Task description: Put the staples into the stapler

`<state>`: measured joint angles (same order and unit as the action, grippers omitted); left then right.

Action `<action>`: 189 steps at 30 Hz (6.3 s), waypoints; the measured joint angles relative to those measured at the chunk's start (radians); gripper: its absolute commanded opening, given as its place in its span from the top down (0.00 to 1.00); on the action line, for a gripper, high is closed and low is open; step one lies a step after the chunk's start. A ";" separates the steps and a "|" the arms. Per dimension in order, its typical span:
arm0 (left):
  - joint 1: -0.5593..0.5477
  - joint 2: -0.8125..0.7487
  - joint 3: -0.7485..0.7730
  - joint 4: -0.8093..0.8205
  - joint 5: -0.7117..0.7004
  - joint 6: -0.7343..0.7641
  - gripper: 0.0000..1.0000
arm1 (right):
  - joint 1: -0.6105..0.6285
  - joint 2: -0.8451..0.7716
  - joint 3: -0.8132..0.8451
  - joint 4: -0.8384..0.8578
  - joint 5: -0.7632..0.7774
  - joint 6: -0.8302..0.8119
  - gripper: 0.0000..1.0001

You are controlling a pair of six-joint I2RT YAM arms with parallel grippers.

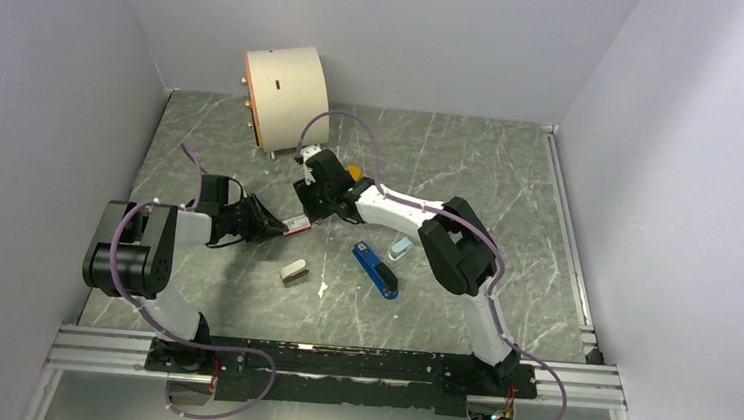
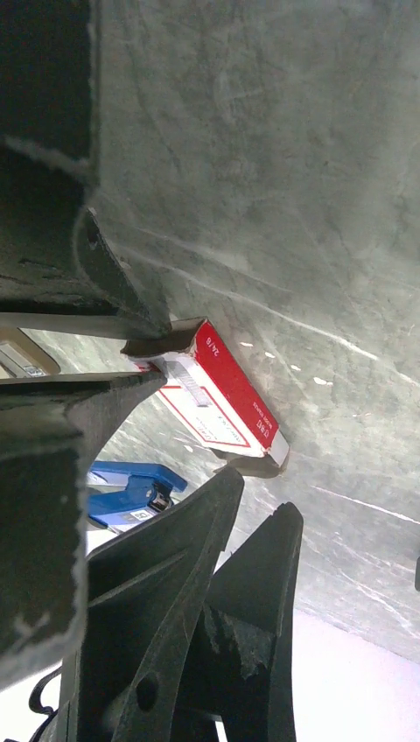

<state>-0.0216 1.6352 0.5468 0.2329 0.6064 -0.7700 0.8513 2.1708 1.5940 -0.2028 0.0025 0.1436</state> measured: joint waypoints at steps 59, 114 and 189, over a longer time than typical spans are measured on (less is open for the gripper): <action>0.058 -0.251 0.080 -0.344 -0.340 0.092 0.35 | -0.161 -0.046 0.011 -0.117 -0.029 0.152 0.46; -0.180 -0.468 0.100 -0.469 -0.166 0.336 0.32 | -0.190 -0.435 -0.496 -0.296 0.402 0.564 0.66; -0.657 0.019 0.311 0.249 -0.169 -0.124 0.95 | -0.433 -0.897 -0.768 0.062 -0.296 0.731 0.93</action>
<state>-0.6785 1.6547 0.8574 0.4824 0.4370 -0.8940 0.4179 1.2739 0.8261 -0.1406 -0.2932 0.8749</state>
